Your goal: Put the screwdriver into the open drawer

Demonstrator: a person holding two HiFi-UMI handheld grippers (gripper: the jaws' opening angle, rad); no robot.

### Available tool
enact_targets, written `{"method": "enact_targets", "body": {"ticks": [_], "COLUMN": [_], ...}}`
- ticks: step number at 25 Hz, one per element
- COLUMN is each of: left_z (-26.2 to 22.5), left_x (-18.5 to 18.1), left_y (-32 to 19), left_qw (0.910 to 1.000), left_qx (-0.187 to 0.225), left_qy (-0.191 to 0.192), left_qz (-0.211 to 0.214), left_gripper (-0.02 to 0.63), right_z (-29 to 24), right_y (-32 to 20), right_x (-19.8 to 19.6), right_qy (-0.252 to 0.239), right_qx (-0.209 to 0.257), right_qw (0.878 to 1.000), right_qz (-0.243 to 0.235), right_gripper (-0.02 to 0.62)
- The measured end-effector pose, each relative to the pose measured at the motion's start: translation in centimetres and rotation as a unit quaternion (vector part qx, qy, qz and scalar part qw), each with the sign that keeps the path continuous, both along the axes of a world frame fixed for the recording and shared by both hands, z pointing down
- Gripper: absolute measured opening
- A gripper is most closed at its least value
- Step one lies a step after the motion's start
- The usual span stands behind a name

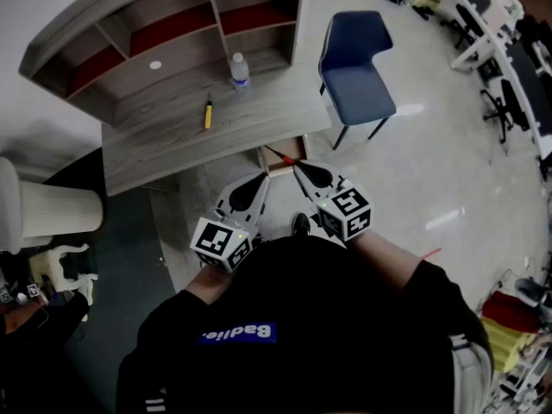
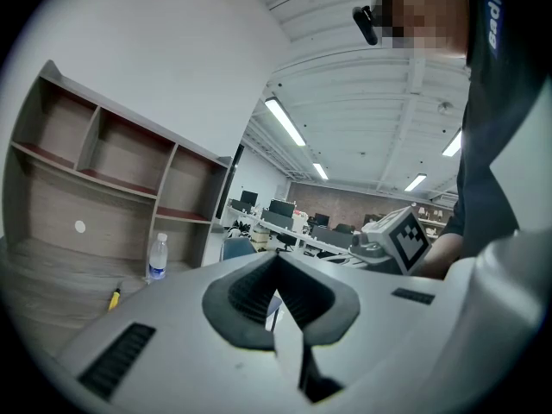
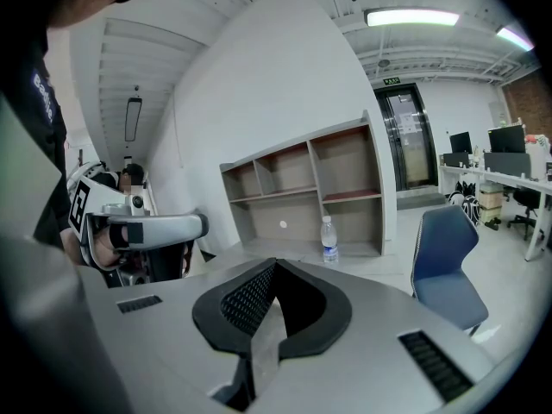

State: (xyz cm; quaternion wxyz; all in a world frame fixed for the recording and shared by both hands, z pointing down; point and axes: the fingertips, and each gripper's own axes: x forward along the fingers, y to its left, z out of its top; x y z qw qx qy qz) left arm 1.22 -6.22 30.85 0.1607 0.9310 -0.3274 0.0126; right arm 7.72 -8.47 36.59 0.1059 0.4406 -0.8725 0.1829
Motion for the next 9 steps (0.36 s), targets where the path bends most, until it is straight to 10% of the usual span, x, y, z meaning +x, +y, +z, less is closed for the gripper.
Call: {"method": "enact_targets", "body": {"ticks": [9], "left_z": [0.06], "left_x": [0.0], "left_y": [-0.18], "left_qw": [1.0], "left_qx": [0.001], "left_qy": [-0.001], "left_qz": [0.0], "left_gripper": [0.002], "right_z": [-0.05], "right_y": [-0.25], "right_x": [0.05], "right_qy": [-0.001], "right_qx": [0.0], "right_qw": [1.0], "right_qz": [-0.001], "right_gripper": [0.029]}}
